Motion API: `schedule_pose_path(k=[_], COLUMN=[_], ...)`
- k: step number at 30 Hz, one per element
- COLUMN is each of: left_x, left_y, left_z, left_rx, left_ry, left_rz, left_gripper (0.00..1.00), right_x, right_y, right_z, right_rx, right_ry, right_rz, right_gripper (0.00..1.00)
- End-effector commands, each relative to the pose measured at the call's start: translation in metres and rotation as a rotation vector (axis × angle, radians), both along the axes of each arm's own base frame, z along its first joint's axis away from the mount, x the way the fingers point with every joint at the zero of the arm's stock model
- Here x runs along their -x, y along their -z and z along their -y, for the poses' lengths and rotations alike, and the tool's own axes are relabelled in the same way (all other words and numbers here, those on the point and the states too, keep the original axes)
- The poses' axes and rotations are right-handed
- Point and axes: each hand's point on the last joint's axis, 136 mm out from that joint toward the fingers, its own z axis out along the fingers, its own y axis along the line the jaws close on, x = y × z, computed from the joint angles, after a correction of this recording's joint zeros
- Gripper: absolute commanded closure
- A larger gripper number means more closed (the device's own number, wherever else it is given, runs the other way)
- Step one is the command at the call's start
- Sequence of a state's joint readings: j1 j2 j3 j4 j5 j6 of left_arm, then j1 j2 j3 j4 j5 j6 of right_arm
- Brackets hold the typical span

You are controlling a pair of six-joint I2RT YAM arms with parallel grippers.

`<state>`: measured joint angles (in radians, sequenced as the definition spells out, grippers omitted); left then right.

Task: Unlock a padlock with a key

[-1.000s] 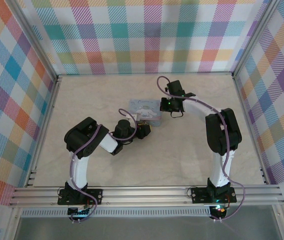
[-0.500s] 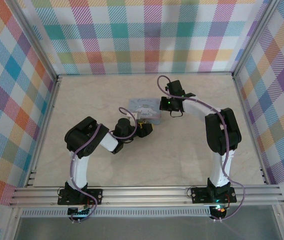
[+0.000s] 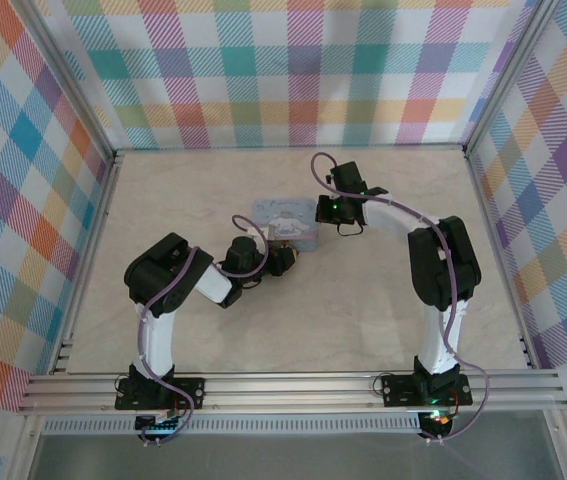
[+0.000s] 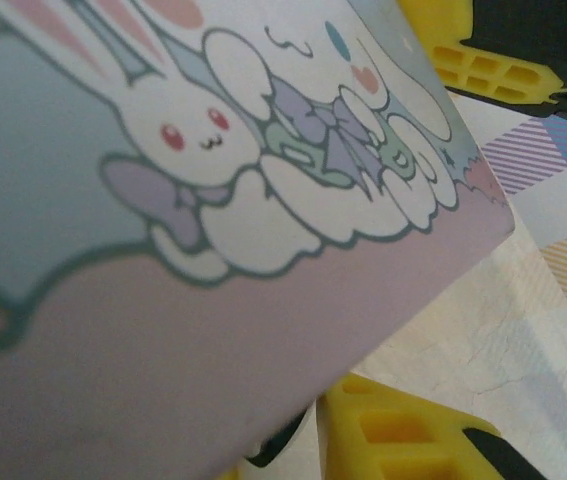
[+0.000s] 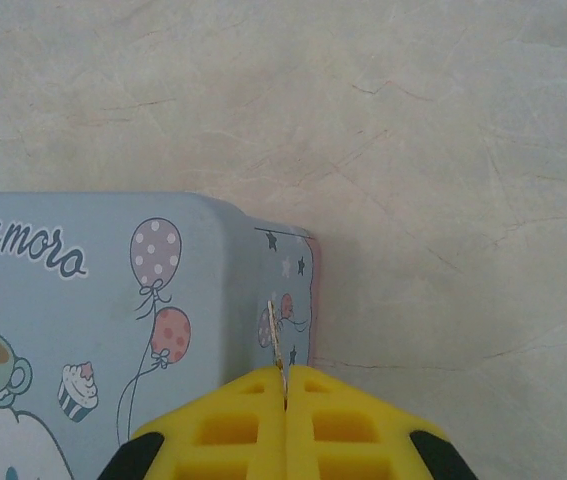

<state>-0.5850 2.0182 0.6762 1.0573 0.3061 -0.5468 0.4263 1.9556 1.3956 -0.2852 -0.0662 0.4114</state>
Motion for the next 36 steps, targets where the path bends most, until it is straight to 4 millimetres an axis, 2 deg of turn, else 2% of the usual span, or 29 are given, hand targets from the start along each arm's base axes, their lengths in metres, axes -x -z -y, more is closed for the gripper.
schedule_pose_path(k=[1, 5, 12, 18, 21, 25, 31, 36], left_x=[0.016, 0.015, 0.027, 0.036, 0.037, 0.035, 0.031, 0.030], left_y=[0.043, 0.041, 0.037, 0.031, 0.030, 0.035, 0.044, 0.051], left_z=[-0.017, -0.014, 0.004, 0.019, 0.022, 0.013, 0.000, -0.014], left_rx=[-0.117, -0.097, 0.005, 0.058, 0.073, 0.045, -0.019, -0.029], left_ry=[0.003, 0.010, 0.078, 0.134, 0.144, 0.100, 0.043, 0.009], left_rz=[-0.142, -0.147, -0.159, -0.169, -0.183, -0.177, -0.201, -0.237], left_gripper=[0.74, 0.61, 0.49, 0.47, 0.52, 0.49, 0.52, 0.49], right_x=[0.035, 0.039, 0.040, 0.039, 0.039, 0.039, 0.041, 0.043], right_y=[0.019, 0.023, 0.025, 0.027, 0.030, 0.029, 0.029, 0.029], right_z=[-0.027, -0.029, -0.032, -0.034, -0.033, -0.033, -0.031, -0.030], right_rx=[-0.047, -0.056, -0.068, -0.067, -0.064, -0.065, -0.054, -0.050], right_ry=[-0.096, -0.100, -0.096, -0.096, -0.093, -0.092, -0.096, -0.096], right_rz=[-0.122, -0.134, -0.140, -0.143, -0.149, -0.145, -0.142, -0.140], right_gripper=[1.00, 1.00, 1.00, 1.00, 1.00, 1.00, 1.00, 1.00])
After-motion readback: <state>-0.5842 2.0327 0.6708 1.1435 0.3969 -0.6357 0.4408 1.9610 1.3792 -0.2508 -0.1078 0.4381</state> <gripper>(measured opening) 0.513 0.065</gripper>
